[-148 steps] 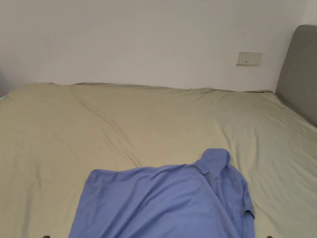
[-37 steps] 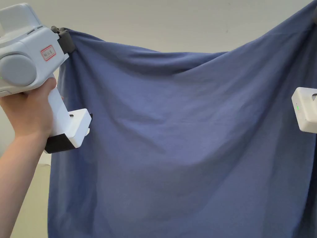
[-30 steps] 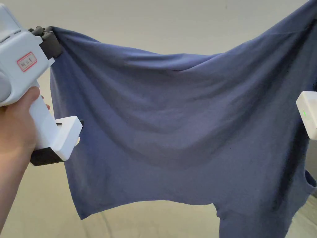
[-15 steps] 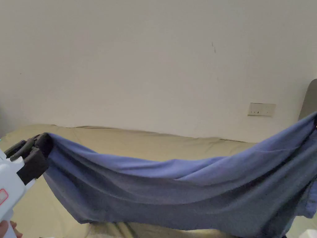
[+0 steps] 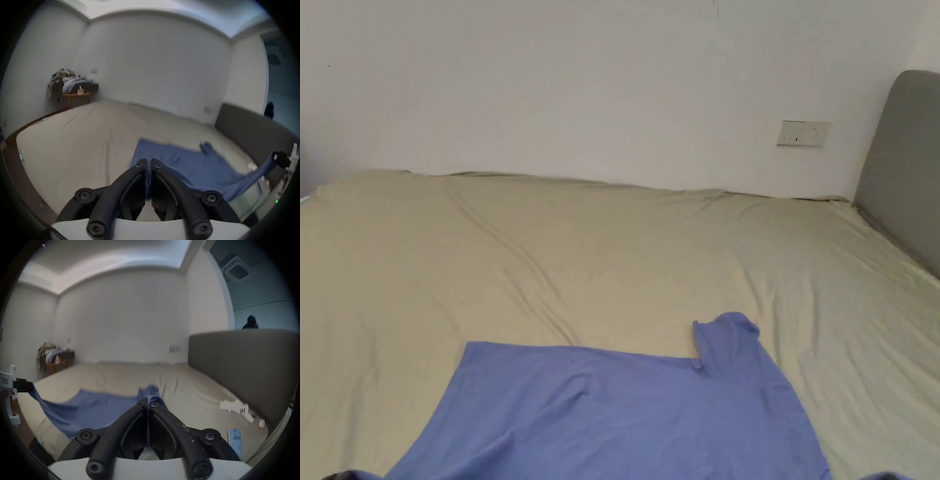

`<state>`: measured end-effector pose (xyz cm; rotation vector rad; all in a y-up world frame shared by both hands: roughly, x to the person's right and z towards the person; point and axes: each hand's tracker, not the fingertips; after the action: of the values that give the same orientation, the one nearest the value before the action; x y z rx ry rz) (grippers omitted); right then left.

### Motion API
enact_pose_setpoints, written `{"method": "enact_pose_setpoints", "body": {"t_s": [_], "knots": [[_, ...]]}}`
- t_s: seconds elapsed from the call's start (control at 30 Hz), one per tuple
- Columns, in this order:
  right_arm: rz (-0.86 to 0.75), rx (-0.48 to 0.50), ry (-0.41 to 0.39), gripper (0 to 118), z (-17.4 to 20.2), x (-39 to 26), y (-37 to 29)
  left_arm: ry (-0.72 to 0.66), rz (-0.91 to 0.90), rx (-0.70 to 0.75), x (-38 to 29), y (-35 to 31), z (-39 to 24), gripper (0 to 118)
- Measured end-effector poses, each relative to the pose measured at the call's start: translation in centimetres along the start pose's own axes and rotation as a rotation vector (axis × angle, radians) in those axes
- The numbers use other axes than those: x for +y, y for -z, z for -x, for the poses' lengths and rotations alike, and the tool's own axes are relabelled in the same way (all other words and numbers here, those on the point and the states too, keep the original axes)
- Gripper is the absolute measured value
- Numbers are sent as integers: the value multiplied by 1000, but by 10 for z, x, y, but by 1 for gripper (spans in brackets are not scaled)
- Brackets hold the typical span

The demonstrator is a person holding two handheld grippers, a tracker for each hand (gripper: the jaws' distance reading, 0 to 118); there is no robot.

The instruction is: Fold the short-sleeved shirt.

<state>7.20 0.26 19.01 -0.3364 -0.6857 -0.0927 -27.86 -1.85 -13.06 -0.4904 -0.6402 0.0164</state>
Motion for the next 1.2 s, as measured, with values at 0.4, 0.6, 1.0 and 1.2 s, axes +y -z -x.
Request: {"method": "enact_pose_setpoints", "body": {"t_s": [0.4,0.6,1.0,1.2], "knots": [[589,-64,-52,2,-25,-102,46,45,439,164,-90,53,47,5],[421,-143,-85,118,-34,-76,28,92,241,175,-59,14,29,118],[-253,-174,-12,55,18,-17,-54,62,-458,128,-15,-95,-49,40],[-263,-166,-15,3,26,-24,-53,145,-457,130,-15,-88,-55,0]]}}
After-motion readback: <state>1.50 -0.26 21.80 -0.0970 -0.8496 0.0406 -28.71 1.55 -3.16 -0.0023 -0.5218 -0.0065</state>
